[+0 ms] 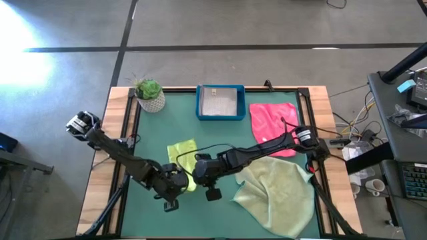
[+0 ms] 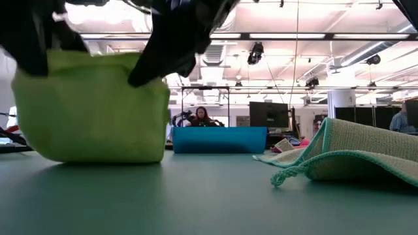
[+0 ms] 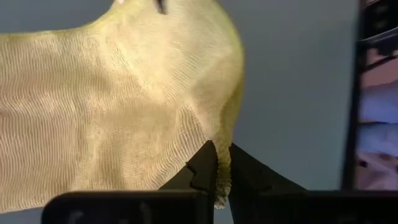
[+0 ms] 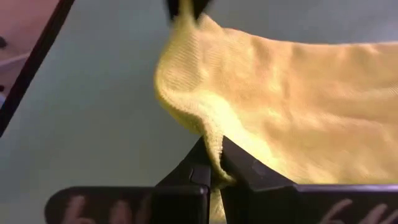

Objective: Fold microfiber towels
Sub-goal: Fold the green microfiber cloth

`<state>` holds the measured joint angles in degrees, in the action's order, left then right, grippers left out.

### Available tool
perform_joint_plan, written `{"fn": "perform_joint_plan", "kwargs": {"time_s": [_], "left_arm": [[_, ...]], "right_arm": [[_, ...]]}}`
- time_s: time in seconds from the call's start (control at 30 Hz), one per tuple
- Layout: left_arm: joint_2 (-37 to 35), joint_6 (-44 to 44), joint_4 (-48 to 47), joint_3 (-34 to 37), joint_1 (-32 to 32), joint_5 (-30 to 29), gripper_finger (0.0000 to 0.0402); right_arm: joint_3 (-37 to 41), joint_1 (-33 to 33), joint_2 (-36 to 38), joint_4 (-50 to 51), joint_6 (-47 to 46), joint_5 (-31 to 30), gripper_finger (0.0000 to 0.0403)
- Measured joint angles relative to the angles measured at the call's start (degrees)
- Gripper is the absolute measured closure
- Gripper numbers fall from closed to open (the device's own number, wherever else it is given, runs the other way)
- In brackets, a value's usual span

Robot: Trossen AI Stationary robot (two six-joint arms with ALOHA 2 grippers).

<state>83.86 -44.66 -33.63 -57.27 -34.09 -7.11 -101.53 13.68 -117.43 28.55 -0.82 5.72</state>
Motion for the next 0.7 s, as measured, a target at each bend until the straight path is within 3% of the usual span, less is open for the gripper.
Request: {"fn": "perform_joint_plan", "kwargs": {"time_s": [0.3,0.47,0.7], "left_arm": [[0.06,-3.06,-6.58,-6.45,-1.01,0.93,0.0399],[0.06,-4.61,-11.31,-6.85,-1.15,-1.24,0.0400],[0.08,-6.05,-19.89,-5.34,2.36,-7.38,0.0401]], "right_arm": [[-8.85,3.00,-0.02,14.48,-3.89,-5.45,0.0394],[-8.49,3.00,-0.22,13.11,-4.21,-10.61,0.0394],[-4.81,-2.36,-3.05,7.15,-4.20,-12.49,0.0394]]}}
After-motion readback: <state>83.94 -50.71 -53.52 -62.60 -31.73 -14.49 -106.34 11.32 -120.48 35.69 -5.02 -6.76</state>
